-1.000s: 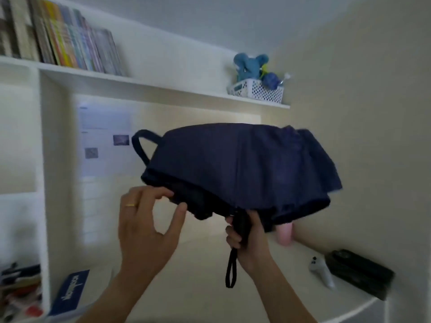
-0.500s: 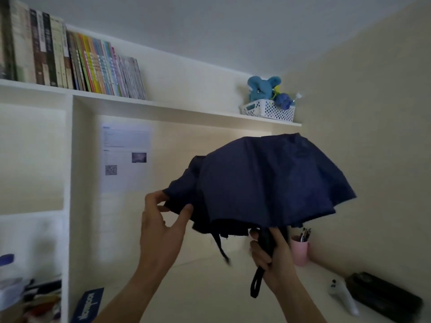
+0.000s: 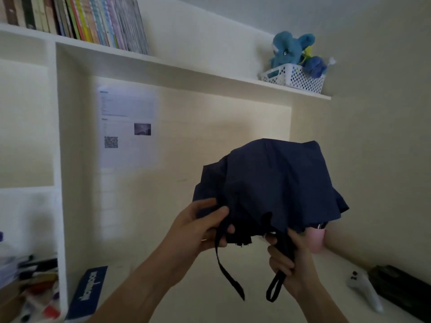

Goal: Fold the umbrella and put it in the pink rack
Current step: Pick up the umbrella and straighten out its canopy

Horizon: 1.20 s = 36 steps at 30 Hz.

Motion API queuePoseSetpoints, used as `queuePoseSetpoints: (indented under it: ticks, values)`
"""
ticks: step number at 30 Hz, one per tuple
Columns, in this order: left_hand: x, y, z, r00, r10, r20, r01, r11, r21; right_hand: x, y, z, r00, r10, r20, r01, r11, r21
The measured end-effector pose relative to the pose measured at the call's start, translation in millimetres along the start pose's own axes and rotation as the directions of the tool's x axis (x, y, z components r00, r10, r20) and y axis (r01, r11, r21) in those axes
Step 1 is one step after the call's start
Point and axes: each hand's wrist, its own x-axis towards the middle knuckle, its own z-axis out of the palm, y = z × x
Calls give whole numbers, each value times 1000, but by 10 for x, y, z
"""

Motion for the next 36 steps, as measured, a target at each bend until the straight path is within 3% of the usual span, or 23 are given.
queuePoseSetpoints:
  ticks: [7, 10, 14, 16, 22, 25, 27, 28, 29, 31, 32, 33, 34, 35, 36]
  values:
    - [188, -273, -469, 1000, 13, -23, -11, 994, 113, 94, 139, -557, 979, 180, -93, -166, 976, 142]
    - [230, -472, -670, 998, -60, 9, 58, 992, 108, 123, 285, -857, 952, 296, -75, -275, 939, 208]
    - [354, -793, -926, 983, -177, -47, 183, 972, 149, 162, 560, -1125, 914, 397, -86, -369, 900, 230]
    - [411, -956, -1036, 964, -258, -57, 264, 955, 137, 193, 682, -1191, 886, 427, -179, -386, 895, 223]
    - [631, -1483, -1406, 884, -392, -256, 431, 894, 120, 359, 1008, -1254, 760, 446, -472, -444, 887, 124]
    - [740, -1595, -1494, 860, -430, -276, 472, 875, 108, 362, 1150, -1255, 689, 380, -617, -535, 841, -80]
    - [817, -1619, -1512, 851, -435, -295, 488, 862, 137, 322, 1183, -1222, 638, 228, -736, -621, 718, -316]
    - [846, -1621, -1515, 847, -433, -308, 493, 856, 153, 290, 1175, -1182, 630, 116, -768, -661, 600, -451]
    - [866, -1618, -1515, 845, -430, -317, 497, 851, 172, 256, 1143, -1133, 642, -14, -767, -705, 382, -597]
    - [878, -1628, -1517, 848, -411, -334, 497, 836, 234, 232, 1018, -956, 719, -263, -644, -694, -220, -685]
    - [870, -1632, -1510, 857, -398, -329, 489, 830, 269, 269, 961, -797, 768, -343, -540, -640, -378, -669]
    - [859, -1633, -1492, 867, -386, -316, 476, 829, 294, 355, 927, -626, 809, -376, -452, -583, -413, -699]
    - [857, -1641, -1462, 878, -376, -295, 460, 833, 308, 462, 923, -467, 846, -361, -393, -517, -372, -771]
    - [857, -1629, -1405, 891, -366, -267, 440, 841, 315, 595, 948, -310, 893, -297, -337, -426, -316, -848]
    - [867, -1609, -1328, 905, -355, -235, 416, 854, 313, 747, 1006, -188, 946, -167, -276, -318, -329, -889]
